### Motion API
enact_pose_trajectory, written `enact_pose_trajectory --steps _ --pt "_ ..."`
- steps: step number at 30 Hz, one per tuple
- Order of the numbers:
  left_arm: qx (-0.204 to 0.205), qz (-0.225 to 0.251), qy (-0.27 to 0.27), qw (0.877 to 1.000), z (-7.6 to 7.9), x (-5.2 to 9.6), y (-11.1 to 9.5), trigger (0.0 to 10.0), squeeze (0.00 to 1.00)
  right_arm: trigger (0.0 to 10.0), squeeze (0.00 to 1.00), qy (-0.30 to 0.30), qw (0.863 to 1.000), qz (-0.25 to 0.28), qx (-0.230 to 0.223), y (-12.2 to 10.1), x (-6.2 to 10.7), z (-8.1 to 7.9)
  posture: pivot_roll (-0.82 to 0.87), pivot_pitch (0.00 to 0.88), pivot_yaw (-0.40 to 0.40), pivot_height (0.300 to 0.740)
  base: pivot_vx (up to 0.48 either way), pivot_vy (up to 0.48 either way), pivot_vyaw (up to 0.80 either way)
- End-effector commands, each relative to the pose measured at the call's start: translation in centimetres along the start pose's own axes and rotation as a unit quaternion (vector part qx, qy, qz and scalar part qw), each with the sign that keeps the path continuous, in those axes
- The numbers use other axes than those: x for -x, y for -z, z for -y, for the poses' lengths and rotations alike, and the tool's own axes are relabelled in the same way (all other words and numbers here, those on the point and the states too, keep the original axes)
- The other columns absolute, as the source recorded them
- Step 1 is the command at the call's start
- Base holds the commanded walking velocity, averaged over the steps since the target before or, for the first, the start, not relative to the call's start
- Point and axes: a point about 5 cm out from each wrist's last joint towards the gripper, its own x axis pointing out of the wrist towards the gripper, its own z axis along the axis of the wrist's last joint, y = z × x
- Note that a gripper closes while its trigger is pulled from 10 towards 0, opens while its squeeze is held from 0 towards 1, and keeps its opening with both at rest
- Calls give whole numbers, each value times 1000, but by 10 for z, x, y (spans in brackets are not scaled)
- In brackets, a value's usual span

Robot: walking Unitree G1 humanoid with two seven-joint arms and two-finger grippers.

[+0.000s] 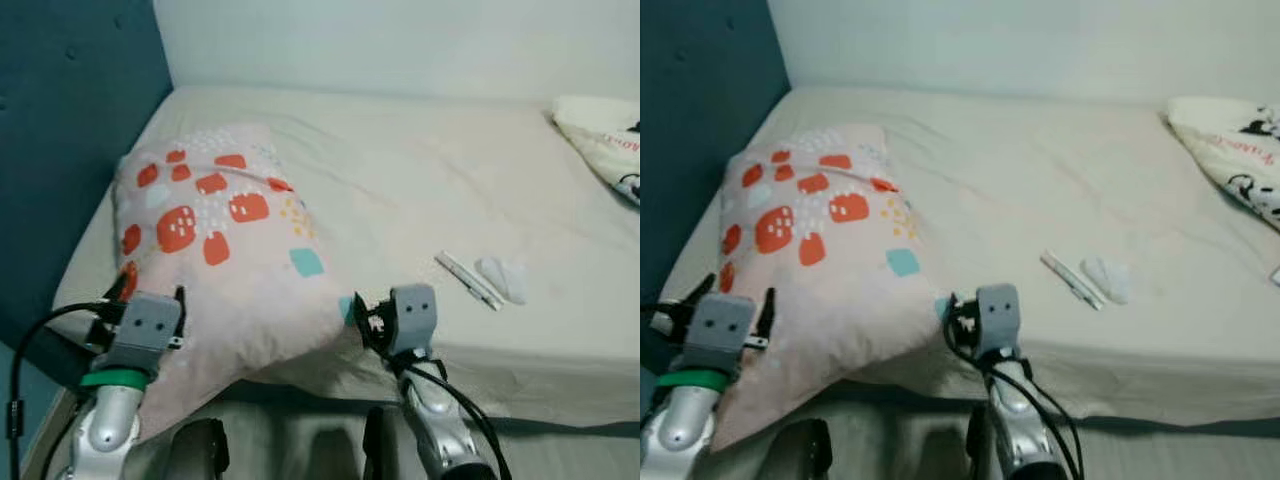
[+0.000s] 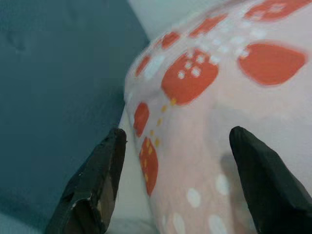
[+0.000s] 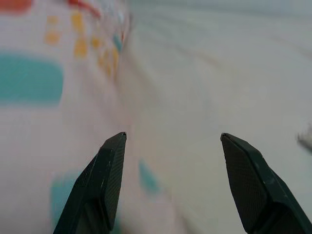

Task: Clean up the room

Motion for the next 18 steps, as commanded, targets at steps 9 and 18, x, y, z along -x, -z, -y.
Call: enact_pose_trajectory --steps 9,18 --pt "-32 -81 -70 994 -41 39 1 10000 0 10000 0 -7 998 44 36 -38 -35 -6 76 167 1 565 0 0 0" --pt "-137 -231 171 948 -59 51 51 10000 0 10000 0 22 981 -21 194 -31 -44 17 98 167 -5 565 0 0 0"
